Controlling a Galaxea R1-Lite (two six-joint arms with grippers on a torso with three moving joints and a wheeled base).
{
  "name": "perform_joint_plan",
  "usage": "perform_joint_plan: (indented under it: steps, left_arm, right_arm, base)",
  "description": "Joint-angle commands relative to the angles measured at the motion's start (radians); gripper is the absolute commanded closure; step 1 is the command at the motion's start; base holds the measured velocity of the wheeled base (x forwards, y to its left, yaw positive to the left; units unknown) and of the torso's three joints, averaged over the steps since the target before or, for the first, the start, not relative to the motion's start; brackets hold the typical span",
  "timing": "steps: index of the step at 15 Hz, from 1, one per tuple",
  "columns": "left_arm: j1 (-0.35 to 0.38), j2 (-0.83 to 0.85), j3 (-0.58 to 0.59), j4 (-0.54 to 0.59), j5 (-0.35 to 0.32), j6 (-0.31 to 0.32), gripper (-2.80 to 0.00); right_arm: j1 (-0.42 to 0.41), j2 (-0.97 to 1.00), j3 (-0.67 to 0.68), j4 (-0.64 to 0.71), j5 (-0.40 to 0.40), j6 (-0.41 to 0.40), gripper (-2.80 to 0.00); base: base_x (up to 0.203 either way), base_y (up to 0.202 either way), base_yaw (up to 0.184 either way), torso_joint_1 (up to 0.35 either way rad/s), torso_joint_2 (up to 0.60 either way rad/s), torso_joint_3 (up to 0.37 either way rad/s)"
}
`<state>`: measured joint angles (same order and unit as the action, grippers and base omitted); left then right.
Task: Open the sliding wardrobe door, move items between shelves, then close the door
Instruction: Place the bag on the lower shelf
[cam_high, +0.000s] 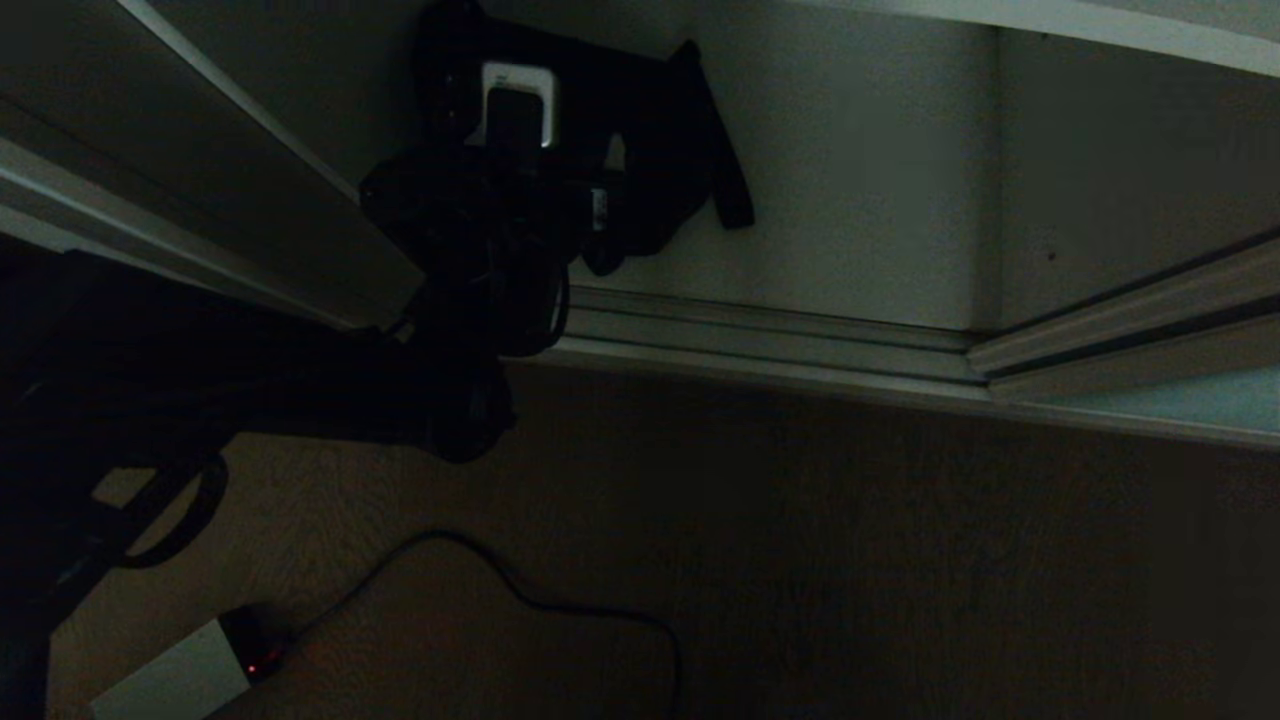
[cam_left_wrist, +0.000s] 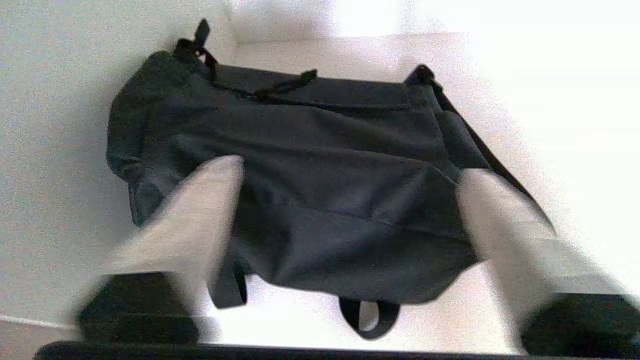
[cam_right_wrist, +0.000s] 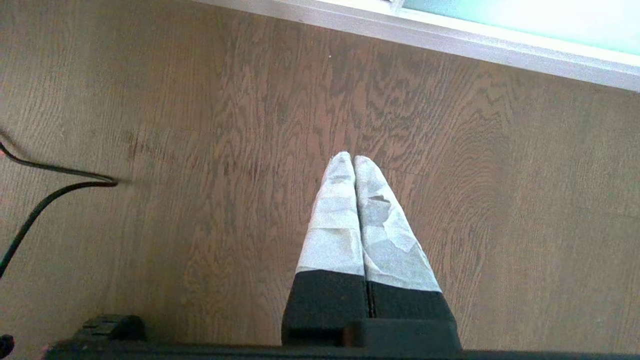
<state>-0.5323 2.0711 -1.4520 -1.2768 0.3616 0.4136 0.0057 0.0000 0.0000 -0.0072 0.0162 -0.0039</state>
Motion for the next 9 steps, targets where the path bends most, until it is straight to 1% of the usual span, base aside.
perform_joint_plan:
  steps: [1, 3, 4, 9]
  left_arm:
    - [-0.003, -0.014, 0.007, 0.000, 0.017, 0.002, 0.00]
    - [-0.005, -0.039, 0.028, 0.001, 0.026, -0.002, 0.00]
    - [-0.010, -0.062, 0.057, 0.002, 0.026, -0.006, 0.00]
    - [-0.059, -0.208, 0.253, 0.010, 0.038, -0.018, 0.00]
  right_arm:
    - [0.000, -0.004, 0.000, 0.000, 0.001, -0.001, 0.00]
    - [0.000, -0.004, 0.000, 0.000, 0.001, -0.001, 0.00]
    - [0.000, -0.004, 0.000, 0.000, 0.001, -0.001, 0.00]
    - [0.000, -0.005, 0.000, 0.000, 0.001, -0.001, 0.00]
  base:
    - [0.000, 0.000, 0.000, 0.000, 0.00, 0.000]
    - [0.000, 0.000, 0.000, 0.000, 0.00, 0.000]
    - [0.000, 0.000, 0.000, 0.000, 0.00, 0.000]
    - [0.000, 0.000, 0.000, 0.000, 0.00, 0.000]
